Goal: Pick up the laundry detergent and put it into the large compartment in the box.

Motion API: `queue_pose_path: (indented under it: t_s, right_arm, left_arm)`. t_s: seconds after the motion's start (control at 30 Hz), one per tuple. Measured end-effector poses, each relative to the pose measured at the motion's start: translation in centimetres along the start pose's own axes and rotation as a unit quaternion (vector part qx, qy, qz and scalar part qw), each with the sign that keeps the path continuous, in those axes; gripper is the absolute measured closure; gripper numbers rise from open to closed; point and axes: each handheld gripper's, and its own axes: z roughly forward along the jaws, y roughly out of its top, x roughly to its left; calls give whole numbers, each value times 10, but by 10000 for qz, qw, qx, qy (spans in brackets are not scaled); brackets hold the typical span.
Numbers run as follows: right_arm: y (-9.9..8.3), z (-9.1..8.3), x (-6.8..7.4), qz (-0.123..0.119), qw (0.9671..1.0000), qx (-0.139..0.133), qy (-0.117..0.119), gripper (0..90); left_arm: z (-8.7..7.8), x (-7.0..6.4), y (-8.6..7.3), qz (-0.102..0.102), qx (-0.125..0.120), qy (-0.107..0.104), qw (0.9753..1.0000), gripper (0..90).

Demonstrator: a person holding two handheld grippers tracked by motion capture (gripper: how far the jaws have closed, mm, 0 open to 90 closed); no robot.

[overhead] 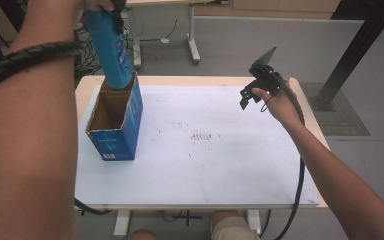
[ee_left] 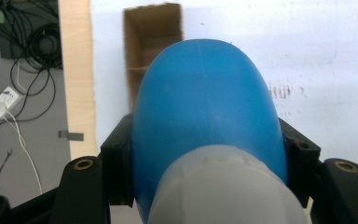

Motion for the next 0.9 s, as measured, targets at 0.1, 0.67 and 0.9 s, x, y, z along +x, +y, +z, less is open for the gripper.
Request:
queue_pose_path:
  t_s: [0.1, 0.67, 0.9]
  right_arm:
    - [1, 1, 0, 17, 10000, 9, -19, 71]
    - [1, -1, -5, 53, 10000, 35, -57, 71]
    - [0, 1, -7, 92, 9999, 51, -58, 71]
  left_arm:
    - [3, 10, 2, -110, 18, 62, 9999, 376]
    - [52, 42, 8, -314, 260, 17, 9992, 376]
    - [67, 45, 8, -294, 285, 43, 9992, 376]
